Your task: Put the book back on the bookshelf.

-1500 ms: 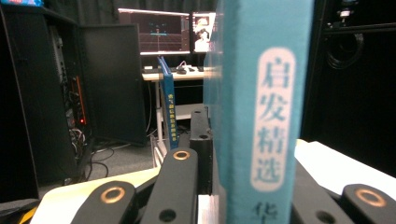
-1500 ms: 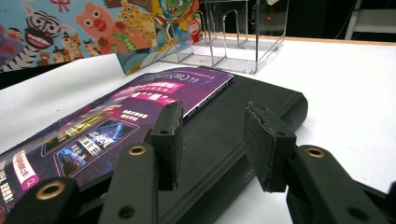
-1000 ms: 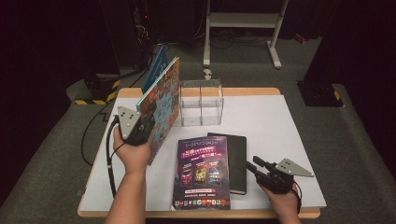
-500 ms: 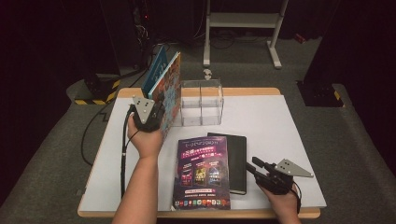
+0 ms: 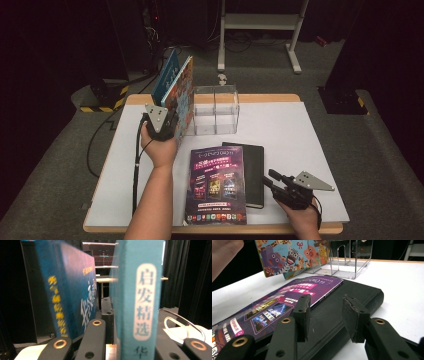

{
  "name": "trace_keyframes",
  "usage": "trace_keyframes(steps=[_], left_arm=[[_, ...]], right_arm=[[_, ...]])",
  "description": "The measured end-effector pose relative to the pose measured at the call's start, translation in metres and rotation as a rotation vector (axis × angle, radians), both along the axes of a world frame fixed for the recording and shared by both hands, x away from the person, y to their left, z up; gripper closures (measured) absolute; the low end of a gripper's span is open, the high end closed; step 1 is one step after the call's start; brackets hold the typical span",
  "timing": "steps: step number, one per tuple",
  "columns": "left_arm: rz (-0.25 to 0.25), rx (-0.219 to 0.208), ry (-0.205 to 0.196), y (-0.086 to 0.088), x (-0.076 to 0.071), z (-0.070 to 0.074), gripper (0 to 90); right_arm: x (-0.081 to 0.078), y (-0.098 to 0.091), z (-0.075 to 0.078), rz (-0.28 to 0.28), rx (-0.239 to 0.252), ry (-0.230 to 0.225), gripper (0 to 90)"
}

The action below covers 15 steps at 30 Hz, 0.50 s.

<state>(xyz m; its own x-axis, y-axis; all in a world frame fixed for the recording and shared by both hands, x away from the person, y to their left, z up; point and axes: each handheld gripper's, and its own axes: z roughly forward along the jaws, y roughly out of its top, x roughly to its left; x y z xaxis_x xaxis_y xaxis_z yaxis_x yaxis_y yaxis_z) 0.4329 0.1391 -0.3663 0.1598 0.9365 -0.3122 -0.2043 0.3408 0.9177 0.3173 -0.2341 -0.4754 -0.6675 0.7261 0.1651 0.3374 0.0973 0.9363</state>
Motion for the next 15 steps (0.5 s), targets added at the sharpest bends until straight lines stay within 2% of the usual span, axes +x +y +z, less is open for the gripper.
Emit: trace_keyframes(steps=[3,9,15], left_arm=[[-0.004,-0.008,0.003,0.001,-0.005,-0.003,80.6],[-0.011,-0.017,0.033,0.005,-0.014,-0.008,80.3],[-0.026,0.007,0.053,0.005,-0.022,-0.014,80.1]], right_arm=[[-0.001,0.001,0.0,0.004,-0.004,0.001,58.5],[-0.002,0.002,0.0,0.004,-0.011,-0.003,58.5],[-0.002,0.004,-0.001,0.007,-0.026,-0.004,58.4]])
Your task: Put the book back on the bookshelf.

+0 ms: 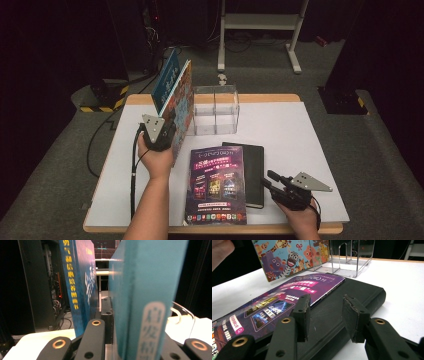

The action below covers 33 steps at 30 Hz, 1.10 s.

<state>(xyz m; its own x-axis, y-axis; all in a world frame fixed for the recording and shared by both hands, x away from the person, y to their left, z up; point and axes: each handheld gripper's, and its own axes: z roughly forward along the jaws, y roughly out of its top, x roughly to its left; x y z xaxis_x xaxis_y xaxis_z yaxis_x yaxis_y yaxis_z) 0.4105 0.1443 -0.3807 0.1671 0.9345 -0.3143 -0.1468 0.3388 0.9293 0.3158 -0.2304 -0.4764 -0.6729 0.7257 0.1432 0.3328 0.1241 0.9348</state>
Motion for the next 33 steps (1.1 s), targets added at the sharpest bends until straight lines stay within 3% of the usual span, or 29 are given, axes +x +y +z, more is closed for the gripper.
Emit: trace_keyframes(steps=[17,33], left_arm=[[-0.02,0.025,0.044,0.011,-0.008,-0.004,79.5],[-0.049,0.078,0.068,0.015,-0.017,-0.006,77.3]], right_arm=[[0.001,0.004,-0.003,0.01,-0.014,0.01,58.4],[0.0,0.004,-0.003,0.01,-0.016,0.012,58.4]])
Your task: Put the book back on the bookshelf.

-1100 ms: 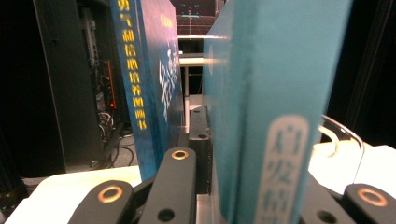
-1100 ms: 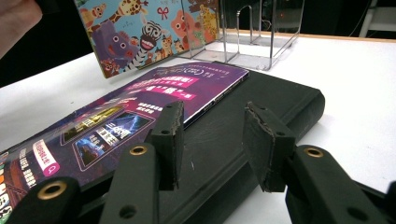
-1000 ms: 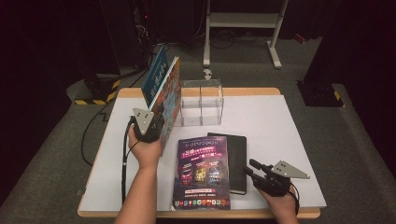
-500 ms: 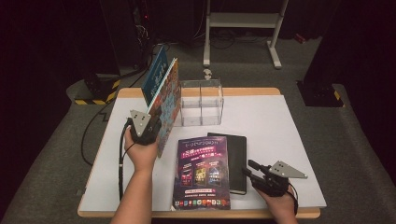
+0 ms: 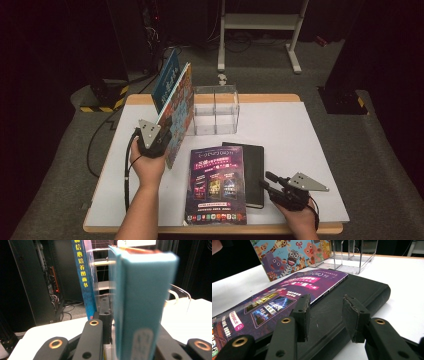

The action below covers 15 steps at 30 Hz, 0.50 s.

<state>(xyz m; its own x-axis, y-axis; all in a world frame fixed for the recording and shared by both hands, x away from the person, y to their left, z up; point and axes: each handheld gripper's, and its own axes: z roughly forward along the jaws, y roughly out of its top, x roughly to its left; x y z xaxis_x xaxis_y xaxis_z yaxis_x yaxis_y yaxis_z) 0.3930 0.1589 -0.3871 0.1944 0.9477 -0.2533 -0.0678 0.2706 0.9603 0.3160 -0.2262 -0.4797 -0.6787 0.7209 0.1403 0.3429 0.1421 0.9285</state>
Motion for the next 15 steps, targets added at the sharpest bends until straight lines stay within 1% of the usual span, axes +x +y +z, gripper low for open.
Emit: trace_keyframes(steps=[3,6,7,15], left_arm=[[-0.007,0.022,0.005,0.0,-0.004,-0.003,76.9],[-0.003,0.048,0.009,0.001,-0.008,-0.006,76.7],[-0.002,0.044,0.007,0.001,-0.009,-0.006,76.6],[-0.002,0.066,0.019,0.002,-0.015,-0.014,76.4]], right_arm=[[0.0,0.0,0.0,0.001,0.0,0.0,58.4],[-0.001,0.001,0.0,0.002,-0.001,0.0,58.4],[-0.001,0.001,0.0,0.003,-0.003,-0.001,58.5],[-0.001,0.002,0.0,0.003,-0.003,0.001,58.4]])
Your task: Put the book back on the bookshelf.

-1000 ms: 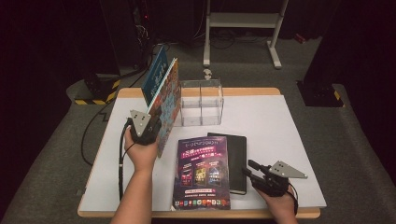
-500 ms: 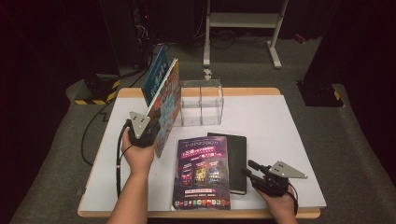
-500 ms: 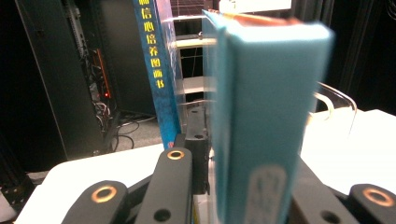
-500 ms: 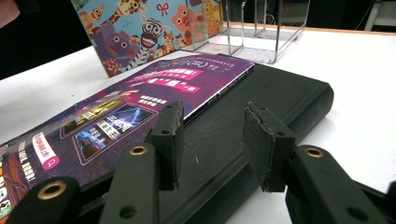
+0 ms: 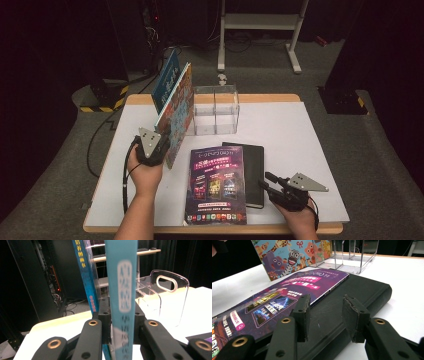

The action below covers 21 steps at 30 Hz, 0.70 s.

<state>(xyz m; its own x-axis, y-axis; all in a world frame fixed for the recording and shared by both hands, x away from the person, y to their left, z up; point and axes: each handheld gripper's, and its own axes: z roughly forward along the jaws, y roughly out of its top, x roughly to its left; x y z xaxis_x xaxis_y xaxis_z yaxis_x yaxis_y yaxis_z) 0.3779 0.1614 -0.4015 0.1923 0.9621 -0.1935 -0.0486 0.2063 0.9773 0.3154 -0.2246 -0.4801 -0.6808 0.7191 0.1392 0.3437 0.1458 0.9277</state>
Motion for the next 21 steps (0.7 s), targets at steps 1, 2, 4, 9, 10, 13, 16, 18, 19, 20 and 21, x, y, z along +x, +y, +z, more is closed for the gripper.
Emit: trace_keyframes(steps=[1,2,4,9,10,13,16,18,19,20,21], left_arm=[[0.001,0.002,0.003,0.0,0.0,-0.002,76.1],[0.001,-0.003,0.007,0.0,0.001,-0.003,76.1],[0.002,-0.008,0.017,0.0,0.002,-0.007,76.2],[0.004,-0.009,0.03,0.0,0.004,-0.014,76.4],[0.004,-0.009,0.03,0.0,0.004,-0.015,76.6],[0.006,-0.009,0.03,0.001,0.004,-0.016,77.3],[0.016,-0.009,0.028,0.0,0.005,-0.016,78.0],[0.019,-0.019,0.026,0.0,0.006,-0.015,78.5],[0.021,-0.025,0.024,-0.001,0.007,-0.014,78.6],[0.025,-0.027,0.026,-0.001,0.008,-0.014,78.7],[0.028,-0.025,0.03,-0.002,0.009,-0.013,78.8]], right_arm=[[0.0,0.0,0.0,0.0,-0.001,0.0,58.4],[0.0,0.0,0.0,0.001,-0.001,0.001,58.4],[0.0,0.001,0.0,0.002,-0.002,0.001,58.4],[-0.001,0.001,0.0,0.002,-0.002,0.003,58.5],[0.0,0.001,-0.001,0.002,-0.003,0.003,58.4],[0.0,0.002,-0.001,0.003,-0.004,0.005,58.4],[0.0,0.002,-0.001,0.004,-0.006,0.005,58.5],[0.0,0.003,-0.001,0.006,-0.006,0.005,58.4],[0.0,0.003,-0.001,0.006,-0.006,0.004,58.4],[-0.001,0.003,-0.001,0.007,-0.006,0.004,58.4],[-0.001,0.003,-0.001,0.007,-0.006,0.005,58.4]])
